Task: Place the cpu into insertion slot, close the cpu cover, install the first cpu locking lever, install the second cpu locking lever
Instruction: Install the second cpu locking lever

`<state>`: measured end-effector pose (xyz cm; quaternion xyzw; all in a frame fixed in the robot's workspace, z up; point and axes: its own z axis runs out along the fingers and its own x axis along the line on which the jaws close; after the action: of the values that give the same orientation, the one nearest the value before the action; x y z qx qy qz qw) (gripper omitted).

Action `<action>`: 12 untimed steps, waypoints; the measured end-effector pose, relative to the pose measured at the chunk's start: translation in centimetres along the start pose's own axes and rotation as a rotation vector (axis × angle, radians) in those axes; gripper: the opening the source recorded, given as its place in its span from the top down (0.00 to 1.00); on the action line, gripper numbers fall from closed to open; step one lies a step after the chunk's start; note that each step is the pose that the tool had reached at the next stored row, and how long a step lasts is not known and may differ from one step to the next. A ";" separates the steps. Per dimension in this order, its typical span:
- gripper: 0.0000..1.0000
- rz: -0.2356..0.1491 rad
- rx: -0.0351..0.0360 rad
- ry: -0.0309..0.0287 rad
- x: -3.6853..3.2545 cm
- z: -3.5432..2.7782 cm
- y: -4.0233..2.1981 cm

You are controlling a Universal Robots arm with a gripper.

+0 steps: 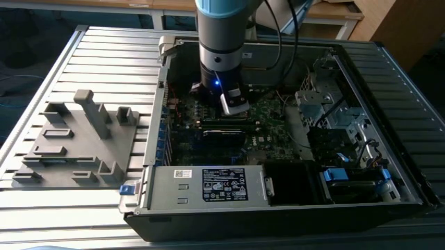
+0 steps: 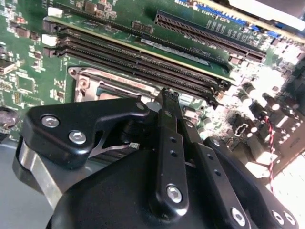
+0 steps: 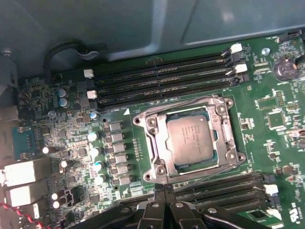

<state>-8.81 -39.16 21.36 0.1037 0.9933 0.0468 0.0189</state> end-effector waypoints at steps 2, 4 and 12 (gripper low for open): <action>0.89 0.000 0.0003 0.0001 0.03 0.07 -0.02; 0.89 0.000 0.0000 0.0000 0.10 0.23 -0.04; 0.89 0.000 -0.0103 0.0023 0.36 0.88 -0.16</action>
<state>-9.16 -39.17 20.45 0.1038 0.9931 0.0520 0.0183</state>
